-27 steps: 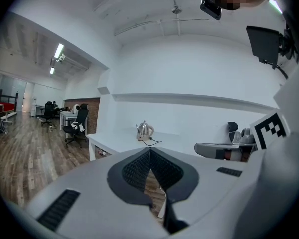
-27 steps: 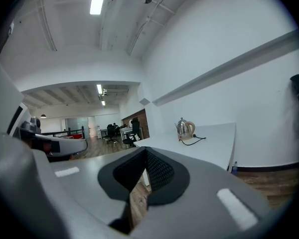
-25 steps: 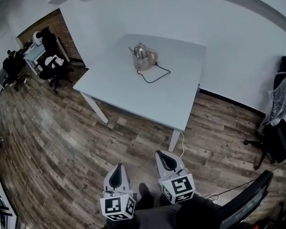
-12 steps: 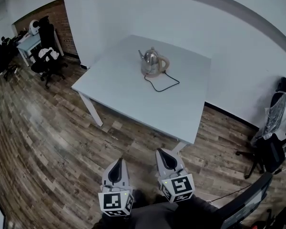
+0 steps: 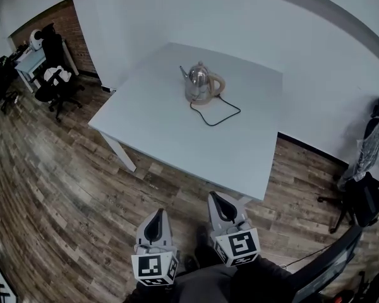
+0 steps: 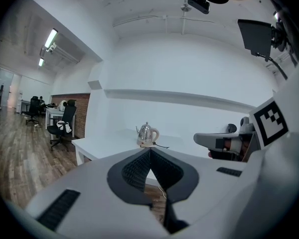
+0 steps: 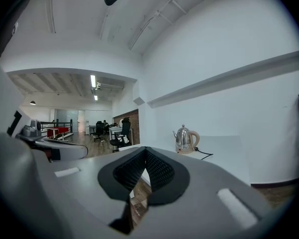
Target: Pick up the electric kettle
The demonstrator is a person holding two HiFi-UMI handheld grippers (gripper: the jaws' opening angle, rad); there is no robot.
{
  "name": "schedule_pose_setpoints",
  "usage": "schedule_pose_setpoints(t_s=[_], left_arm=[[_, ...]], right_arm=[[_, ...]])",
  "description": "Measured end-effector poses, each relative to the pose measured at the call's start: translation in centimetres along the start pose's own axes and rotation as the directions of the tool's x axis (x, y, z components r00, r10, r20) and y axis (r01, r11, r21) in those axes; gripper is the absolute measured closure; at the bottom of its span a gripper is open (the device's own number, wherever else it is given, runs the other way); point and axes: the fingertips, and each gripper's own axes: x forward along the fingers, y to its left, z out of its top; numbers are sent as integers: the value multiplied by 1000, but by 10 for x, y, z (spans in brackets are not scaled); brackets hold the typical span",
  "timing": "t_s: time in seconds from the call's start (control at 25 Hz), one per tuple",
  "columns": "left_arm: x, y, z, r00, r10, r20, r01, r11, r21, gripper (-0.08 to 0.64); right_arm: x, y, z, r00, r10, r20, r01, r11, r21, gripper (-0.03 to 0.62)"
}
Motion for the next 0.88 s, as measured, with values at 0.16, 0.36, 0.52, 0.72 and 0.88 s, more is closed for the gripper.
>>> schedule_pose_setpoints(t_s=[0.16,0.36,0.52,0.72,0.88], left_arm=[[43,4,7,1000,3,-19,-3,1000,26,560],[107,1,18,1000,5,-26,-4,999,39,560],[144,-6,30,1000,-5,-17,5,999,45,560],[179,1,37,1000,-8,-22,9,999,36,560],[202,11,34,999,-10,-41,11,1000,26,560]], right_arm=[[38,-29,-1,1000,-4,-2,4,999,34,589],[85,-67,-2,1000,9,-1,-9,998,55,589],[111,-92,1,1000,14,-7,-14,998,58,589],[142,-112,9,1000,4,-14,-3,998,59,589],[165,-124,3,999,-11,-35,14,998,67,589]])
